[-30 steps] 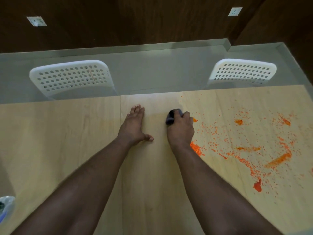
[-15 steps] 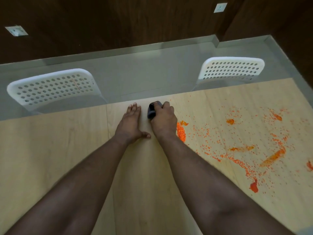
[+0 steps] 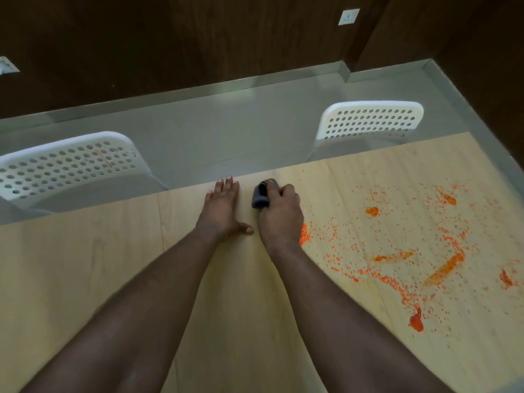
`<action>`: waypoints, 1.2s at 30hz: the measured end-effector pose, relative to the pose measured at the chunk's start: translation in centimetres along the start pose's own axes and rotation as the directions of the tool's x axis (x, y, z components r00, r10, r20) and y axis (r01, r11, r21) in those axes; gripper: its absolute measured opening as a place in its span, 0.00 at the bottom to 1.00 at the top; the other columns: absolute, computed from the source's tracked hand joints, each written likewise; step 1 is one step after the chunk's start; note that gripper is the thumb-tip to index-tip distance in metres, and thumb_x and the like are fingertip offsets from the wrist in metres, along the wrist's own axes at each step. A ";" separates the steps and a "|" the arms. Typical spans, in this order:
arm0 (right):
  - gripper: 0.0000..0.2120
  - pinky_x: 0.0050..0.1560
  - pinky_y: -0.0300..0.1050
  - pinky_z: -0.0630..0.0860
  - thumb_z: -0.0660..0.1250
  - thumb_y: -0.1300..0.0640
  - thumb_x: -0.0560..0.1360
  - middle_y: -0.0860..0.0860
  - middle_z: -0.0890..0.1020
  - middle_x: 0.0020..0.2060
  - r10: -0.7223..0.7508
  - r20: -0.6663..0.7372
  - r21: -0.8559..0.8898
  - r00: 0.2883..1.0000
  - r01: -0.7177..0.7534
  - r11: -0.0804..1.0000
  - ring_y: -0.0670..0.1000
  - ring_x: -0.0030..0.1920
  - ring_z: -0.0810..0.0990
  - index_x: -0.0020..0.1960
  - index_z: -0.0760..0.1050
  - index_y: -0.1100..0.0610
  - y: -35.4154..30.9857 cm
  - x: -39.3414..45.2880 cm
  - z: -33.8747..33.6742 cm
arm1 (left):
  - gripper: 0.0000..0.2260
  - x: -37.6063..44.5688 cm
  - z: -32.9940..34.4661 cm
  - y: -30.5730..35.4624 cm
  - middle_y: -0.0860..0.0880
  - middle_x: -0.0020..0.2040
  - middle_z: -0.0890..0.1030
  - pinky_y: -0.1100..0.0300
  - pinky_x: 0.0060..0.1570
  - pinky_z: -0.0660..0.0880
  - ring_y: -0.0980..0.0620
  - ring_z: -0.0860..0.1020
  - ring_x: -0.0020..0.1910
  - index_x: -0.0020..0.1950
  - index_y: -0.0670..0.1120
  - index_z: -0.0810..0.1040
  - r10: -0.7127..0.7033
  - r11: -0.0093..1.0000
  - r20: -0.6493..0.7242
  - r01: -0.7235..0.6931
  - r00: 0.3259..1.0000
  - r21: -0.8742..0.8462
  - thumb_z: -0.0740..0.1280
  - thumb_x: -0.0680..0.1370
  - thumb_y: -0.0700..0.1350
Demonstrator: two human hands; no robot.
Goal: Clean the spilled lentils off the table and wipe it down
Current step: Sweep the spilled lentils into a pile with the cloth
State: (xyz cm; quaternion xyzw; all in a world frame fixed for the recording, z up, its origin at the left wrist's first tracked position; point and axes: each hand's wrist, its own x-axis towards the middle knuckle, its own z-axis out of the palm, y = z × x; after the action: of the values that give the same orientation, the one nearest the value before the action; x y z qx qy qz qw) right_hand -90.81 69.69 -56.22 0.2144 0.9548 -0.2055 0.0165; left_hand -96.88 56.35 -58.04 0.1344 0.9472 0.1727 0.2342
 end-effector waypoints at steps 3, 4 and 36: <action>0.30 0.49 0.47 0.68 0.67 0.58 0.77 0.55 0.71 0.64 -0.092 0.055 -0.006 0.994 0.093 0.996 0.57 0.63 0.70 0.78 0.67 0.51 -1.8 2.1 0.4 | 0.60 0.2 0.0 -0.1 0.48 0.87 0.46 0.47 0.83 0.45 0.47 0.43 0.86 0.87 0.46 0.48 0.003 1.000 0.002 -0.003 1.000 -0.019 0.83 0.67 0.57; 0.28 0.49 0.46 0.68 0.67 0.58 0.78 0.55 0.71 0.64 -0.107 0.065 -0.019 0.992 0.108 0.994 0.56 0.63 0.70 0.77 0.68 0.51 -2.1 2.8 0.6 | 0.60 0.2 0.1 0.0 0.48 0.87 0.46 0.47 0.83 0.46 0.47 0.43 0.86 0.87 0.46 0.49 0.000 1.000 -0.001 0.000 1.000 -0.024 0.84 0.67 0.57; 0.24 0.50 0.48 0.71 0.65 0.60 0.78 0.58 0.70 0.66 0.190 -0.034 -0.002 0.981 -0.190 0.982 0.60 0.64 0.72 0.74 0.70 0.54 5.1 8.8 -3.2 | 0.55 4.3 1.5 6.0 0.47 0.87 0.45 0.44 0.82 0.48 0.45 0.43 0.86 0.87 0.50 0.52 0.039 0.993 0.053 -0.045 0.998 0.105 0.83 0.69 0.54</action>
State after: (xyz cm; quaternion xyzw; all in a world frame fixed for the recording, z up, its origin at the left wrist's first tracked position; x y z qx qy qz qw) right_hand -96.53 78.74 -56.37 0.3078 0.9307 -0.1967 0.0205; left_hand -98.78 63.59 -58.70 0.1709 0.9457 0.1237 0.2471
